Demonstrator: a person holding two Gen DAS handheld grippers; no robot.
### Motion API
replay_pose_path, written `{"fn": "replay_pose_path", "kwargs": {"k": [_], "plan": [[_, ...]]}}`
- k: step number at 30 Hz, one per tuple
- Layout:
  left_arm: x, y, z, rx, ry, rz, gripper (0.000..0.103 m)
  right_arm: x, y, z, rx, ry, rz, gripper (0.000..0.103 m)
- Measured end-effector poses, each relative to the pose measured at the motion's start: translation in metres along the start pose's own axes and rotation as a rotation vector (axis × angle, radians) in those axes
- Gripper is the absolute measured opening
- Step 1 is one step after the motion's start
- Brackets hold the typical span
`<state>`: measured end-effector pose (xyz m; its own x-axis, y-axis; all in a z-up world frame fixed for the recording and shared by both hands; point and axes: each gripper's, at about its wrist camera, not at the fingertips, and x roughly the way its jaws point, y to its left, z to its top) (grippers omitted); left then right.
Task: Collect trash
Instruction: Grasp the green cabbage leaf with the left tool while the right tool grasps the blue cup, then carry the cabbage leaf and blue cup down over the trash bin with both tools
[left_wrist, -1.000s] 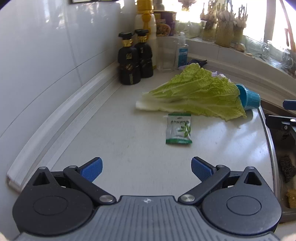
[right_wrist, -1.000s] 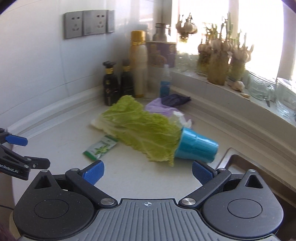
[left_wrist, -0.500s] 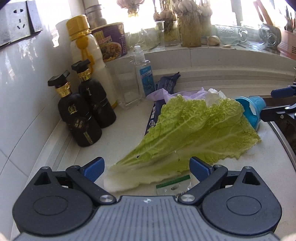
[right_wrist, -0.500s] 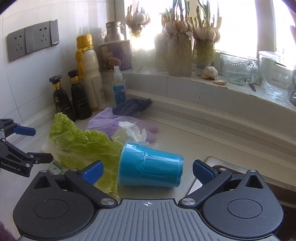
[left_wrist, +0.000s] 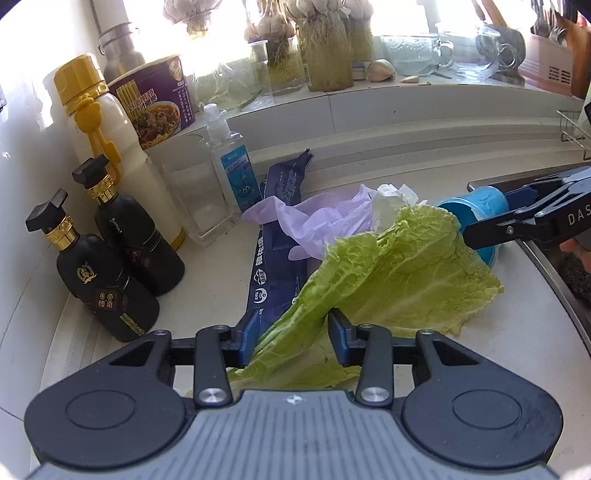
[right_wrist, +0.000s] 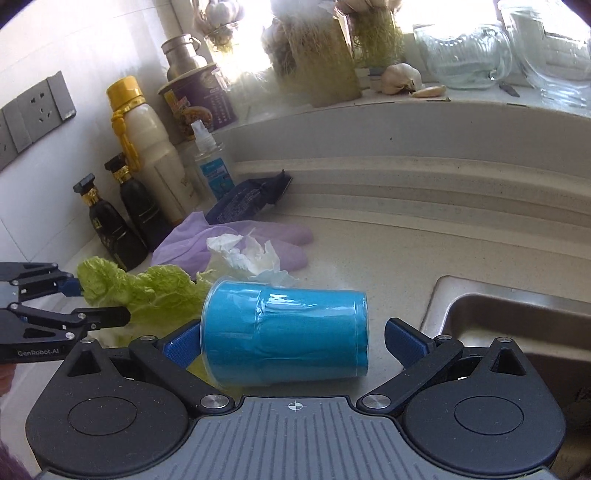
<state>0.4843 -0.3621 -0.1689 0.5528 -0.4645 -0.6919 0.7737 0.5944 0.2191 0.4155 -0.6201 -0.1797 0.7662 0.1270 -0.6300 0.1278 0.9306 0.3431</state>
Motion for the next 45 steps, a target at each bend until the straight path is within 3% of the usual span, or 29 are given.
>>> {"fn": "replay_pose_path", "kwargs": {"k": [2, 4, 8, 18, 33, 45], "plan": [[-0.001, 0.000, -0.001, -0.003, -0.008, -0.008, 0.017, -0.001, -0.001, 0.000, 0.009, -0.007, 0.012, 0.096], [-0.002, -0.003, -0.002, -0.001, -0.012, 0.003, 0.014, -0.002, -0.002, 0.000, 0.009, -0.007, 0.017, 0.088], [-0.006, -0.007, -0.004, 0.005, -0.023, 0.007, 0.009, -0.006, -0.002, 0.000, 0.014, -0.020, 0.031, 0.086], [-0.039, -0.005, 0.002, -0.019, -0.088, 0.012, 0.007, -0.027, 0.010, 0.002, 0.010, -0.056, 0.029, 0.085], [-0.119, -0.011, 0.003, -0.052, -0.175, 0.036, 0.006, -0.087, 0.043, 0.007, -0.015, -0.116, 0.025, 0.085], [-0.196, -0.015, -0.026, -0.142, -0.171, 0.112, 0.006, -0.140, 0.099, -0.016, -0.048, -0.140, 0.086, 0.085]]}}
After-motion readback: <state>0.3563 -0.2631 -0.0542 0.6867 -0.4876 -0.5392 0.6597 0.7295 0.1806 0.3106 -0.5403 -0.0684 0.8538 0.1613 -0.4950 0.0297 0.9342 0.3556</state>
